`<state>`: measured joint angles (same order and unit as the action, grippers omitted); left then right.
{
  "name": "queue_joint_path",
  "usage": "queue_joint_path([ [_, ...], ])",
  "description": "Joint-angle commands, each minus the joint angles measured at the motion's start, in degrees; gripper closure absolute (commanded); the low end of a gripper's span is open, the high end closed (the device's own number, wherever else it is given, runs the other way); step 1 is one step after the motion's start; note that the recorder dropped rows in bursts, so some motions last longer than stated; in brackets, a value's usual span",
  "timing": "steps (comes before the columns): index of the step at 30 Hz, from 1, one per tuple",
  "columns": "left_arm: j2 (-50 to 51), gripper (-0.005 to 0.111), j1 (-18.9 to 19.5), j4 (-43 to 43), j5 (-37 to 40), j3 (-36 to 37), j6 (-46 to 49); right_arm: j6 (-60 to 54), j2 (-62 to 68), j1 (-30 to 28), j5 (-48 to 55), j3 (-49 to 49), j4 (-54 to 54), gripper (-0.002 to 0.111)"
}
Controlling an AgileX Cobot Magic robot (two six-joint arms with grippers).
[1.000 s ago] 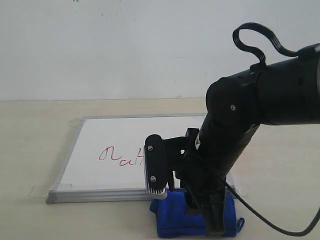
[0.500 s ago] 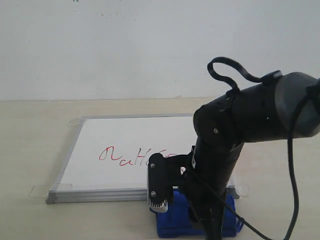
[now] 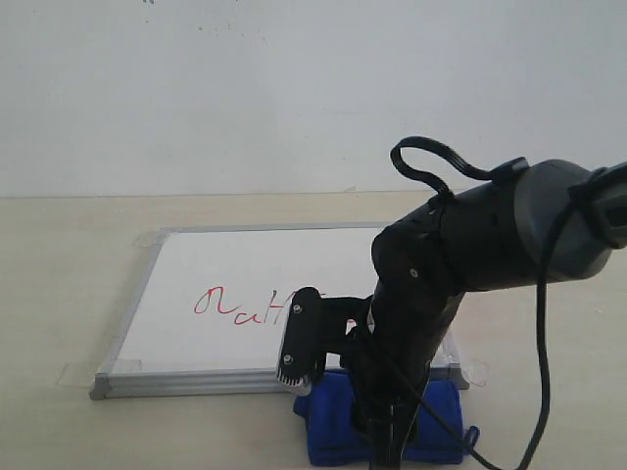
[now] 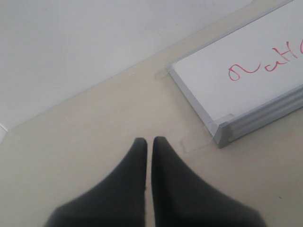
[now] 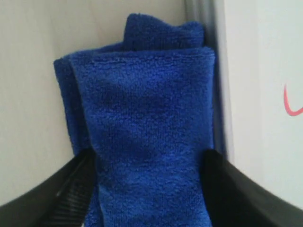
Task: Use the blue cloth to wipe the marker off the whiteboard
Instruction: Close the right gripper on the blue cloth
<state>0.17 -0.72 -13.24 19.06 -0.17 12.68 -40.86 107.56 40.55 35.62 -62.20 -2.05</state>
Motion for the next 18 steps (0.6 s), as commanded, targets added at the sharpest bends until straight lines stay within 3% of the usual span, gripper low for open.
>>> queue_joint_path([
  [1, -0.2, 0.103, 0.1, 0.1, -0.2, 0.2, 0.3, 0.3, 1.8, 0.0, 0.4, -0.3, -0.2, 0.046],
  [5, -0.2, 0.103, 0.1, 0.1, -0.2, 0.2, 0.3, 0.4, 2.5, 0.0, 0.2, -0.3, -0.2, 0.049],
  [7, -0.2, 0.103, 0.1, 0.1, -0.2, 0.2, 0.3, 0.4, 2.4, 0.0, 0.2, -0.3, -0.2, 0.065],
  [10, -0.2, 0.103, 0.1, 0.1, -0.2, 0.2, 0.3, 0.3, 2.2, 0.0, 0.2, -0.3, -0.9, 0.103],
  [11, -0.2, 0.103, 0.1, 0.1, -0.2, 0.2, 0.3, 0.5, 2.2, 0.0, 0.4, -0.3, -0.9, 0.108],
  [18, -0.2, 0.103, 0.1, 0.1, -0.2, 0.2, 0.3, 3.0, -1.1, 0.0, 4.7, -0.8, -0.9, 0.108],
])
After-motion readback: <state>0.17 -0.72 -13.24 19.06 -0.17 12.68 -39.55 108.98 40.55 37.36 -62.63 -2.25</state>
